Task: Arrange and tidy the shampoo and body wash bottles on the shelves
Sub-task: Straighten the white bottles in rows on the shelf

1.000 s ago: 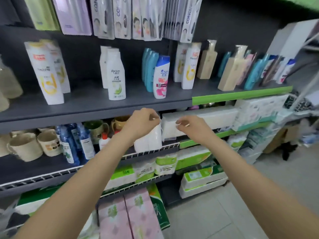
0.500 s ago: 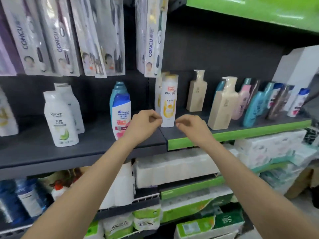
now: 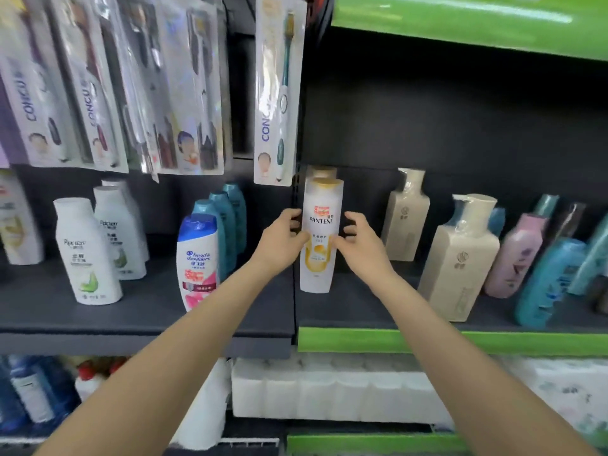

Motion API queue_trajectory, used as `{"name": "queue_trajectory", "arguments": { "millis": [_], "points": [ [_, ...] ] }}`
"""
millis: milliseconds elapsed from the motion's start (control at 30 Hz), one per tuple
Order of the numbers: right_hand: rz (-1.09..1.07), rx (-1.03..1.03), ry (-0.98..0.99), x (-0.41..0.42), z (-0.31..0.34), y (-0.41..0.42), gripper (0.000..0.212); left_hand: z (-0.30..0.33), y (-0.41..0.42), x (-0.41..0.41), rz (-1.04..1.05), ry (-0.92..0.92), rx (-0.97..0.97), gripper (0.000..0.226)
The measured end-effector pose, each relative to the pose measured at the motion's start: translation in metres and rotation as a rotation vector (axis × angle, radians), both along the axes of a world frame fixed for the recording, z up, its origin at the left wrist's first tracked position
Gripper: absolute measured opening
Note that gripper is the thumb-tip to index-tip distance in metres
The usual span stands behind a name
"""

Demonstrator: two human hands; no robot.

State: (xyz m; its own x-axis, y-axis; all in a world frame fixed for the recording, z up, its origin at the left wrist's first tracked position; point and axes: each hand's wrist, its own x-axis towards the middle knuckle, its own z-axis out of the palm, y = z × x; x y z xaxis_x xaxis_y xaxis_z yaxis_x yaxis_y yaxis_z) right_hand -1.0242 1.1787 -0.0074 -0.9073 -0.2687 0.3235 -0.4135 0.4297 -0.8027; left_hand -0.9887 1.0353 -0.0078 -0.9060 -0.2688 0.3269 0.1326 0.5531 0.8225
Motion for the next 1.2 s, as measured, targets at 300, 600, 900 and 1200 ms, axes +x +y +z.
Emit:
{"name": "queue_trajectory", "arguments": {
  "millis": [300,600,900,1200],
  "points": [
    [0.125,-0.197,-0.155,-0.031,-0.003,-0.013,0.036,-0.015,-0.01,-0.009,-0.09,-0.007,0.049,0.058],
    [0.008,-0.354,-0.047,-0.02,-0.01,-0.017,0.035,-0.016,-0.008,0.0,-0.186,0.02,0.017,0.075],
    [-0.006,-0.588,-0.196,-0.005,0.004,0.006,0.026,-0.02,0.026,0.013,-0.144,0.102,-0.244,0.099],
    [0.142,-0.56,-0.261,-0.01,0.018,0.032,0.032,-0.008,0.053,0.004,0.043,0.177,-0.286,0.09]
  ]
}}
